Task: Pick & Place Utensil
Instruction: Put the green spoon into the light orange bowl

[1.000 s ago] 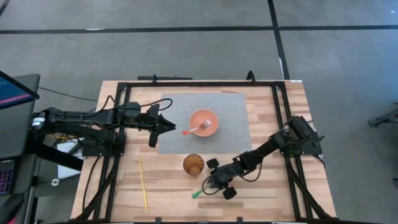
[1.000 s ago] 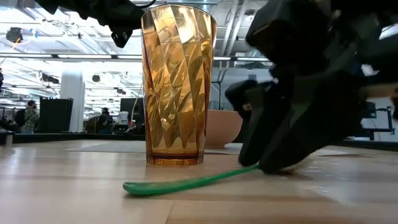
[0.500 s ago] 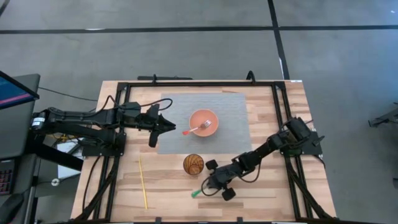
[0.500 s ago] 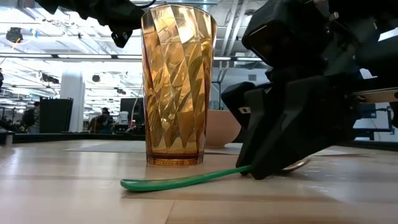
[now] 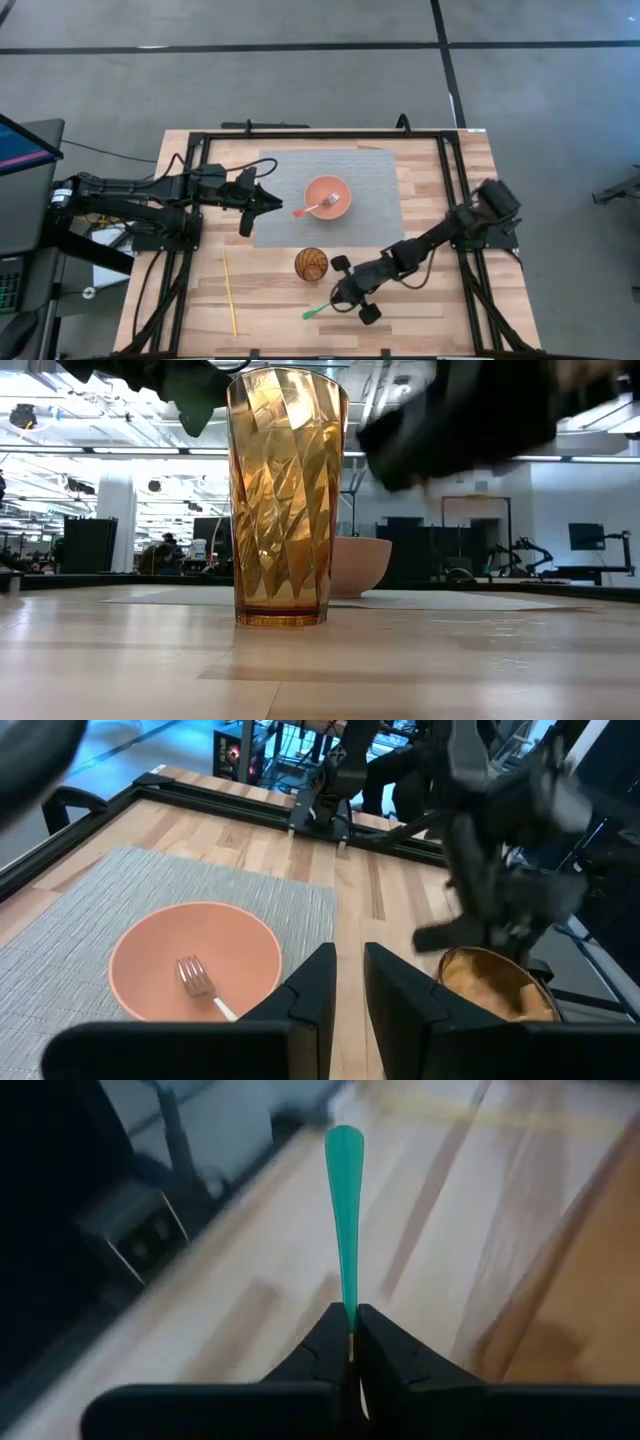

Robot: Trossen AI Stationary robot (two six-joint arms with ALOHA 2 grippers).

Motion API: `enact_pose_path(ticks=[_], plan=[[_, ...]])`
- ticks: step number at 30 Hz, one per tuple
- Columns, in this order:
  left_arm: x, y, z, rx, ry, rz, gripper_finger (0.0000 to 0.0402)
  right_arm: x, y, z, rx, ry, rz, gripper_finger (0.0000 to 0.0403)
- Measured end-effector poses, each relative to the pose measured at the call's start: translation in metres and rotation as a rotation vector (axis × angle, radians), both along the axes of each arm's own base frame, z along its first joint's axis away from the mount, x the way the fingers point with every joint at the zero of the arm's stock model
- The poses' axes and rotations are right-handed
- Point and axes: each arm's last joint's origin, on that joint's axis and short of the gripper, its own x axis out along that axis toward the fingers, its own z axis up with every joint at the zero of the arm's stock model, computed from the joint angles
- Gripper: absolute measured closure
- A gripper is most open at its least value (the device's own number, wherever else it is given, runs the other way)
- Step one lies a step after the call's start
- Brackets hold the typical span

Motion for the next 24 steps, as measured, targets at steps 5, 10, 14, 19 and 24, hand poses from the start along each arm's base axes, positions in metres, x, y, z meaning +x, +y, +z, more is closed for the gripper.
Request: enact_pose_path(ticks=[5, 10, 14, 19, 24], plan=[[0.0, 0.0, 0.0, 0.0, 0.0, 0.0, 0.0345, -0.029, -0.001, 0.042, -0.008, -0.059, -0.023, 0.0398], [0.0, 0.0, 0.001, 0.001, -0.006, 0.0, 0.0345, -0.065, -0.005, 0.078, -0.132, -0.184, -0.085, 0.0396], [0.001, 0.0, 0.005, 0.071, -0.057, -0.018, 0.0345, -0.081, -0.02, 0.091, -0.28, -0.211, -0.213, 0.0399], [0.004, 0.0, 0.02, 0.238, -0.222, -0.042, 0.0345, -0.083, -0.055, 0.091, -0.398, -0.138, -0.539, 0.0397], [0.006, 0.001, 0.024, 0.455, -0.272, -0.069, 0.0345, -0.066, -0.091, 0.097, -0.257, -0.158, -0.76, 0.04]])
